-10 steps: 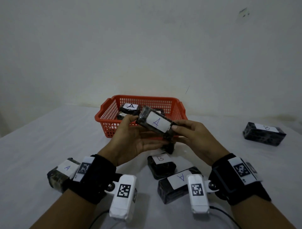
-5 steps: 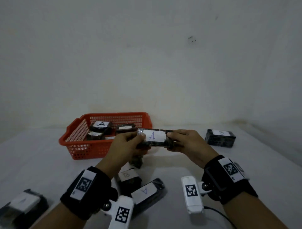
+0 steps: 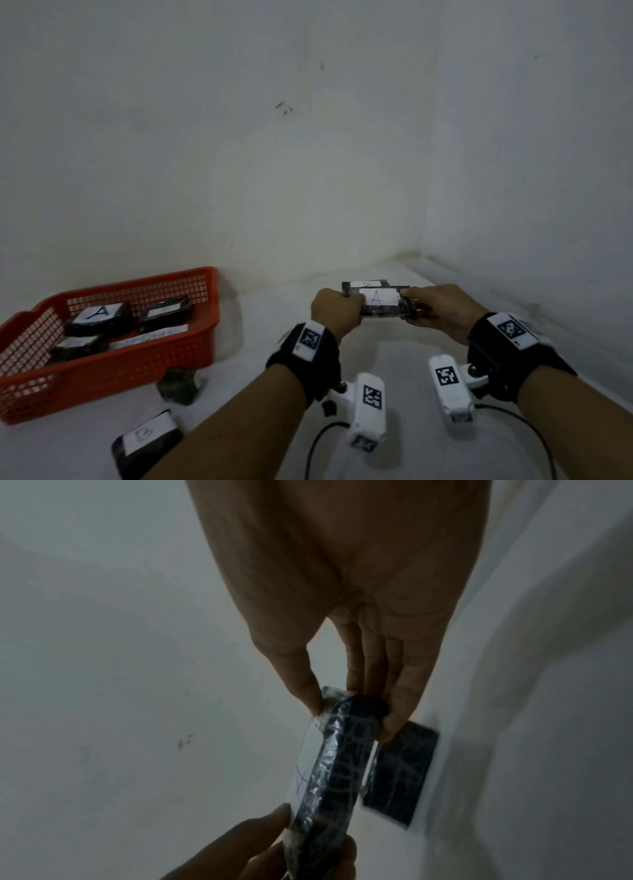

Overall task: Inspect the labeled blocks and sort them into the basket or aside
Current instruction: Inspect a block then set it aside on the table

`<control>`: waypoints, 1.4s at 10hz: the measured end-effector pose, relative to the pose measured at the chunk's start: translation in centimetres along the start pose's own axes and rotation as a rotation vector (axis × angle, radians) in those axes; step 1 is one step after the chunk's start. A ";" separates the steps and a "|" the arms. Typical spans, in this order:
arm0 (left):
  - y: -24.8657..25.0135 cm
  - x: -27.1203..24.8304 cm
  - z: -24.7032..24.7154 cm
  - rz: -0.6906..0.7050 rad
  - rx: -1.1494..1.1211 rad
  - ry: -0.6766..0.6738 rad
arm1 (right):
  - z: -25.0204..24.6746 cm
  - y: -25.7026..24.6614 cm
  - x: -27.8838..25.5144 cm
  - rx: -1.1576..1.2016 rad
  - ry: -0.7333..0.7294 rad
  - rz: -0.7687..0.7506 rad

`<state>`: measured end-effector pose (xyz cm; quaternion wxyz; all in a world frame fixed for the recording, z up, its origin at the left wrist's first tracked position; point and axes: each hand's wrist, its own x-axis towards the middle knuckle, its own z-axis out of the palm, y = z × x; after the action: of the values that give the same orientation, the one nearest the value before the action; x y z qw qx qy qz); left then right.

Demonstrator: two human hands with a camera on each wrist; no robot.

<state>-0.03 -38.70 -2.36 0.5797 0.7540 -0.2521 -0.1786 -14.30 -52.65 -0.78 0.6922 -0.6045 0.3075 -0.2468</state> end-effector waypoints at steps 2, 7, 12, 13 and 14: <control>1.6 1.6 7.3 -0.042 0.047 -0.187 | -6.4 1.2 2.5 -0.053 0.136 0.083; 1.0 4.7 14.4 -0.061 0.436 -0.090 | -12.9 3.9 9.7 -0.298 0.268 0.097; 1.4 6.0 14.6 0.010 0.542 -0.071 | -12.4 3.9 11.3 -0.520 0.348 0.049; 1.6 5.7 14.4 -0.015 0.553 -0.083 | -12.5 3.9 11.0 -0.420 0.322 0.079; 1.8 5.5 14.1 -0.066 0.509 -0.099 | -12.5 3.3 9.9 -0.416 0.326 0.072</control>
<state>-3.81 -53.34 -4.25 0.3521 0.8738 -0.2921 -0.1650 -16.61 -67.78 -6.32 0.5027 -0.6746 0.4805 -0.2476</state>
